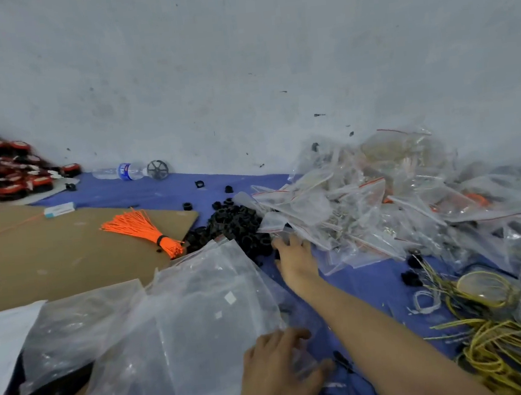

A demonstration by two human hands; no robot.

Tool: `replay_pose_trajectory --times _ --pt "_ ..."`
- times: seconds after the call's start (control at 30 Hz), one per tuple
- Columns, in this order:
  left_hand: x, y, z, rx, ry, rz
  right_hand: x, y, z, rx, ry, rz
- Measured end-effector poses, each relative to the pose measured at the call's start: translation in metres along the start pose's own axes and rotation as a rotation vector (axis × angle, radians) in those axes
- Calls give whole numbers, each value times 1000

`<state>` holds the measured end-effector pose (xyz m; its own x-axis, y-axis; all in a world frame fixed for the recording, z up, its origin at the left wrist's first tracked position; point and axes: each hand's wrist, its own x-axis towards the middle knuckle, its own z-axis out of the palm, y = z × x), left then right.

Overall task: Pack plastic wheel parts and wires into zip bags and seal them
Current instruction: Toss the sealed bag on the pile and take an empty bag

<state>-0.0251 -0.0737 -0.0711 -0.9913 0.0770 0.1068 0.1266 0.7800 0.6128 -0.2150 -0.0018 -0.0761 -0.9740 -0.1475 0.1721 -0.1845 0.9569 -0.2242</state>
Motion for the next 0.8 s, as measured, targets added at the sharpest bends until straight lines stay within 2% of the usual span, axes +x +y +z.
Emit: replay_pose_trajectory --times 0.07,0.13,0.2,0.27,0.33,0.4,0.6,0.73,0.8 --pt "3 -3 2 67 -99 20 -4 6 -3 -1 -55 -57" --pt "2 -6 5 139 -144 91 -17 13 -10 212 -41 -91" --pt "0 -11 5 149 -157 167 -41 21 -28 639 -22 11" --pt "-2 -15 3 56 -155 188 -71 33 -57 1143 -72 241" --pt "-2 -15 -1 -42 -135 175 -104 48 -92 1655 -198 455" --pt "-4 -14 -2 -72 -80 161 -141 64 -128 1954 -317 566" --pt "-9 4 -5 -52 95 30 -236 98 -190 2041 -355 599" --pt "-20 49 -18 -273 409 -86 -276 109 -191 1945 -334 665" --pt "-30 90 -21 -376 462 -89 -291 110 -186 1868 -320 667"
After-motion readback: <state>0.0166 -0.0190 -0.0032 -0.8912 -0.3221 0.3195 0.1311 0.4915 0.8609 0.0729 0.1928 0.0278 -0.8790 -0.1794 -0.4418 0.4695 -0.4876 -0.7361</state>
